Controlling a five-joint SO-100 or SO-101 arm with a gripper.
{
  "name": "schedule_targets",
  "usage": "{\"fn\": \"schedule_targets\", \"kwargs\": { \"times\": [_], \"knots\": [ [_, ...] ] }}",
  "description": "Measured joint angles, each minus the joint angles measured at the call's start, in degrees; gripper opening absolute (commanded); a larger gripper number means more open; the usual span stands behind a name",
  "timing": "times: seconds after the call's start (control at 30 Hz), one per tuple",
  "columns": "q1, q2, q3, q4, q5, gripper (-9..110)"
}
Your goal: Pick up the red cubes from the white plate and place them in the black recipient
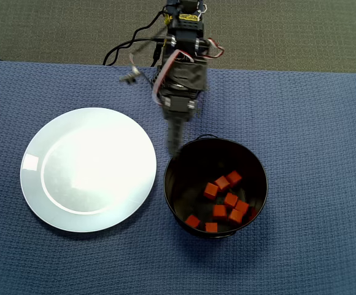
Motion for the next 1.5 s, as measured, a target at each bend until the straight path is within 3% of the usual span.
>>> {"fn": "schedule_targets", "kwargs": {
  "times": [0.13,0.23,0.37,0.53,0.9,1.5],
  "knots": [
    [10.55,2.72,6.24,-1.58,-5.19,16],
    [14.68,5.1,11.78,-2.64,-8.96,9],
    [17.31,8.44,20.13,-3.78,-10.37,8],
    [14.68,12.92,28.39,-3.78,-6.06,6],
    [-5.89,32.87,46.23,3.25,3.96,5],
    [-3.87,37.35,56.6,3.69,5.1,0]
  ]
}}
